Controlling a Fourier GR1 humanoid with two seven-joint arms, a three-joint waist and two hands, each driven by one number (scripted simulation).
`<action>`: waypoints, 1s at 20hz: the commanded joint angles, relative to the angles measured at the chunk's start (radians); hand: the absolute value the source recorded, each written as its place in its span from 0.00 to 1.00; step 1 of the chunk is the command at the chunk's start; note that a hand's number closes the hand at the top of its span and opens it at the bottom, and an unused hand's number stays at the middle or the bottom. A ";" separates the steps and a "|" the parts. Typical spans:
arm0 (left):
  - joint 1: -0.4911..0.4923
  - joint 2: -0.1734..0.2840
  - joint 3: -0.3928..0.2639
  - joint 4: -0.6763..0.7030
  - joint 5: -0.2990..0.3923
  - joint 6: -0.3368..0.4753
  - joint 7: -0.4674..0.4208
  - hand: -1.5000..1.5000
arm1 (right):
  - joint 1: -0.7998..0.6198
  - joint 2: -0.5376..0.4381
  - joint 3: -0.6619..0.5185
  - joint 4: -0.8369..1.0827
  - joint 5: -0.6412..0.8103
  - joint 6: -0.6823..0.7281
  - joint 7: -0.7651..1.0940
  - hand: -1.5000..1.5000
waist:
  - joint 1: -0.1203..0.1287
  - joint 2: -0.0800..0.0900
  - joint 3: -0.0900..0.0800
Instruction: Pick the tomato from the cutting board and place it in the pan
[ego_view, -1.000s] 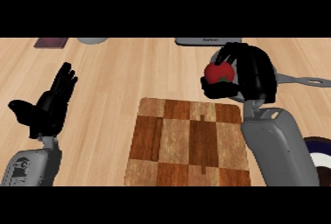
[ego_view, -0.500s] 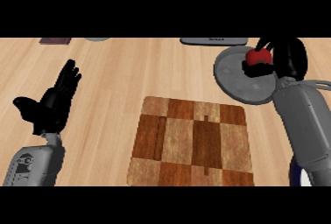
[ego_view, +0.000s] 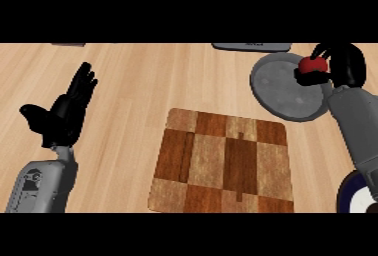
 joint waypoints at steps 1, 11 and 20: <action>0.006 0.004 0.001 -0.001 0.015 -0.023 -0.012 0.50 | -0.029 -0.002 -0.077 0.139 -0.069 0.003 -0.069 1.00 | 0.019 0.008 0.001; -0.015 -0.005 -0.004 0.021 -0.004 -0.003 -0.011 0.50 | -0.061 -0.027 -0.152 0.283 -0.163 0.233 -0.205 0.00 | 0.020 0.011 0.002; 0.049 0.003 0.008 -0.039 0.023 -0.019 0.014 0.50 | -0.009 -0.027 -0.346 0.253 -0.375 0.249 -0.456 0.00 | -0.017 -0.014 0.000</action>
